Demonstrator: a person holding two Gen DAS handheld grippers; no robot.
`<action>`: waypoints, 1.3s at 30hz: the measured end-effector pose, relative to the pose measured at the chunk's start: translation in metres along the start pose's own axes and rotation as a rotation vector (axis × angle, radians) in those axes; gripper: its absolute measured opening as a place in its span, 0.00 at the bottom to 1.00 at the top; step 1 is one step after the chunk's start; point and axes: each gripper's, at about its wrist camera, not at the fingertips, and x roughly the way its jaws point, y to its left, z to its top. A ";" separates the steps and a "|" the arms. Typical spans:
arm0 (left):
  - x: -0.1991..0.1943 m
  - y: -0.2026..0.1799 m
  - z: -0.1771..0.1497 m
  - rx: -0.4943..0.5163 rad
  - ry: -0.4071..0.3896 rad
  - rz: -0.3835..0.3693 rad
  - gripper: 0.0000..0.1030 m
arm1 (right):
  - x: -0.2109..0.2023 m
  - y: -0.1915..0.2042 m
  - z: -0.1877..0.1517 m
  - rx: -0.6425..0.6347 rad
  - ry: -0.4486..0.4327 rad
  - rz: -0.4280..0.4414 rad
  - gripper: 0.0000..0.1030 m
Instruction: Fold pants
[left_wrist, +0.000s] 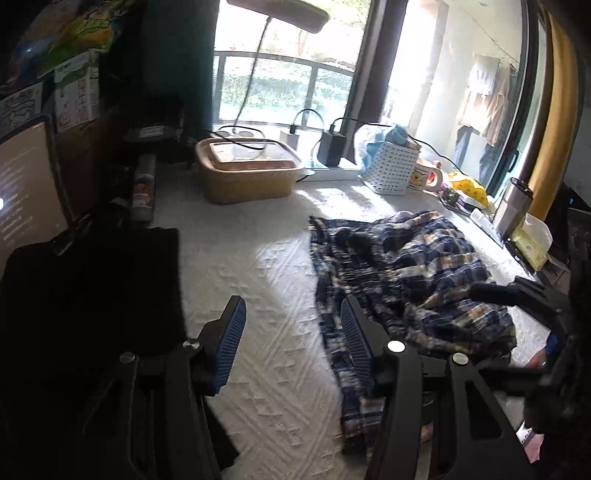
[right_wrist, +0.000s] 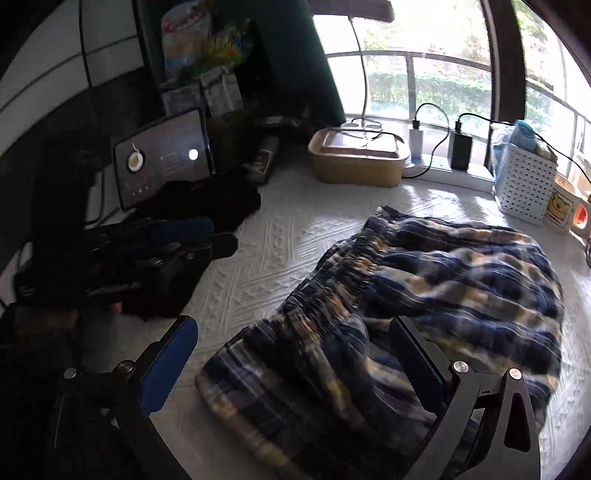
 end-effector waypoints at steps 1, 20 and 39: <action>0.003 -0.006 0.001 0.012 0.004 -0.014 0.53 | -0.007 -0.004 -0.001 0.013 -0.015 -0.004 1.00; 0.050 -0.066 -0.029 0.170 0.141 -0.091 0.09 | -0.039 -0.104 -0.049 0.160 -0.011 -0.293 0.99; 0.023 -0.039 0.012 0.206 0.072 -0.007 0.53 | -0.081 -0.112 -0.065 0.136 -0.007 -0.280 0.99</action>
